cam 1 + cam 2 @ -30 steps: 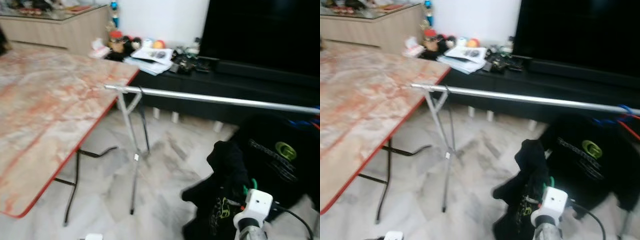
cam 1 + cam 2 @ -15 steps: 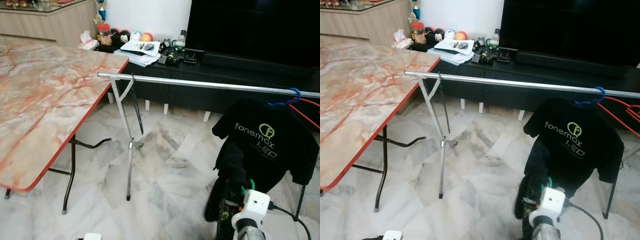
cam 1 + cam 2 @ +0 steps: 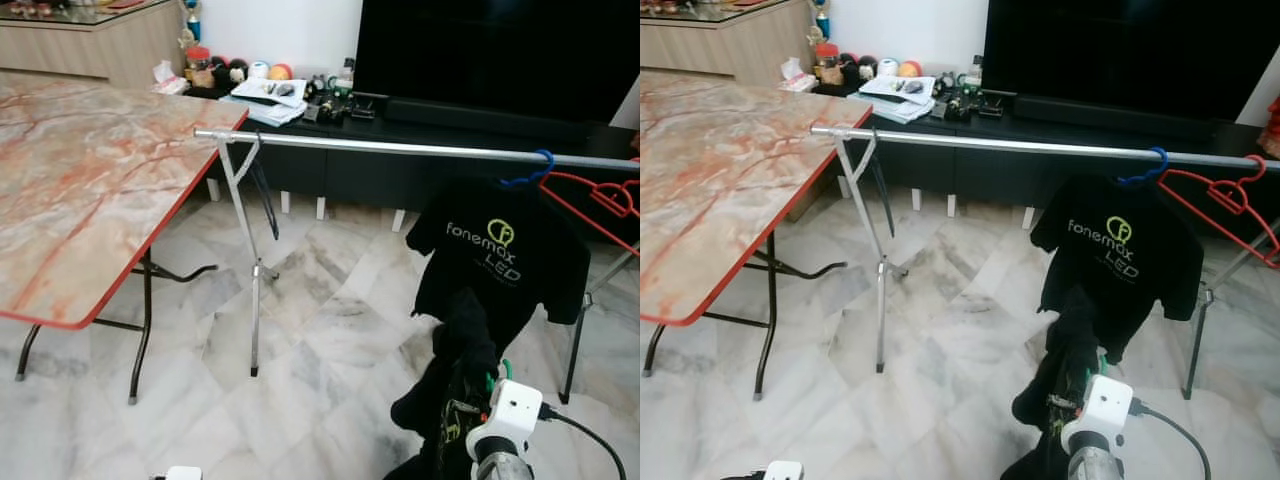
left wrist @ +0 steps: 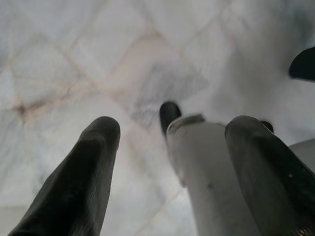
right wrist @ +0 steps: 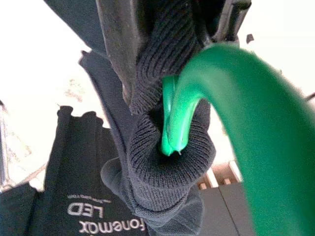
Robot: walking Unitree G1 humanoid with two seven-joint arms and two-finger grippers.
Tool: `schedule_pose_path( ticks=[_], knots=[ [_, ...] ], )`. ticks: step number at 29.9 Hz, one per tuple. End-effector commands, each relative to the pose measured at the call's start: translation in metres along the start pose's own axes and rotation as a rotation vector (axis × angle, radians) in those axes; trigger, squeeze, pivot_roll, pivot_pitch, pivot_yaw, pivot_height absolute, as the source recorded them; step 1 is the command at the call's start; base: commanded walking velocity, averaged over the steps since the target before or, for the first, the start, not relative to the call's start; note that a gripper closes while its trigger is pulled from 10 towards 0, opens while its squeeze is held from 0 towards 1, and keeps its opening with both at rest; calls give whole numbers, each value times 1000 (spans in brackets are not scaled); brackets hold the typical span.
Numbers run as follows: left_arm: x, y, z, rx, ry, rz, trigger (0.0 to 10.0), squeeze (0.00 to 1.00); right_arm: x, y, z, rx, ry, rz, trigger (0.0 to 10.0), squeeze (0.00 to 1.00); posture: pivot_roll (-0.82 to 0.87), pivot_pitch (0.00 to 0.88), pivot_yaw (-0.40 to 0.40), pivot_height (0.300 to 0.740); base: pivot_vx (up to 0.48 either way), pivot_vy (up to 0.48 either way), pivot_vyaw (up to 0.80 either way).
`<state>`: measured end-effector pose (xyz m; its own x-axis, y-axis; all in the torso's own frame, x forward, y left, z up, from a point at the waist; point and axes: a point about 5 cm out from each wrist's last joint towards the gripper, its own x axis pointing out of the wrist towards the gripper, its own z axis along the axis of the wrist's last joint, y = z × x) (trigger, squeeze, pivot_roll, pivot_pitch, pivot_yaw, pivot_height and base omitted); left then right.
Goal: Hang hanger
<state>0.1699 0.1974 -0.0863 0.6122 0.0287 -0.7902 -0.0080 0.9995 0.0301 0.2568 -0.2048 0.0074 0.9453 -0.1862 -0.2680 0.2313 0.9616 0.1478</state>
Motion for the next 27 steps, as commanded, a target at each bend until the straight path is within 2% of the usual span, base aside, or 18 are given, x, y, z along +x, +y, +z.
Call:
schedule_pose_path(
  ticks=[1, 27],
  knots=[
    [-1, -1, -6, -11, 26, -7, 10000, 0, 0, -5, 1, -7, -5, -23, 10000, 0, 46, 45, -19, 740, -277, 0, 0],
    [-1, 1, -6, -11, 24, -2, 10000, 0, 1, -6, -7, -42, 50, -55, 10000, 0, 52, 51, -14, 740, -267, 0, 0]
  ],
)
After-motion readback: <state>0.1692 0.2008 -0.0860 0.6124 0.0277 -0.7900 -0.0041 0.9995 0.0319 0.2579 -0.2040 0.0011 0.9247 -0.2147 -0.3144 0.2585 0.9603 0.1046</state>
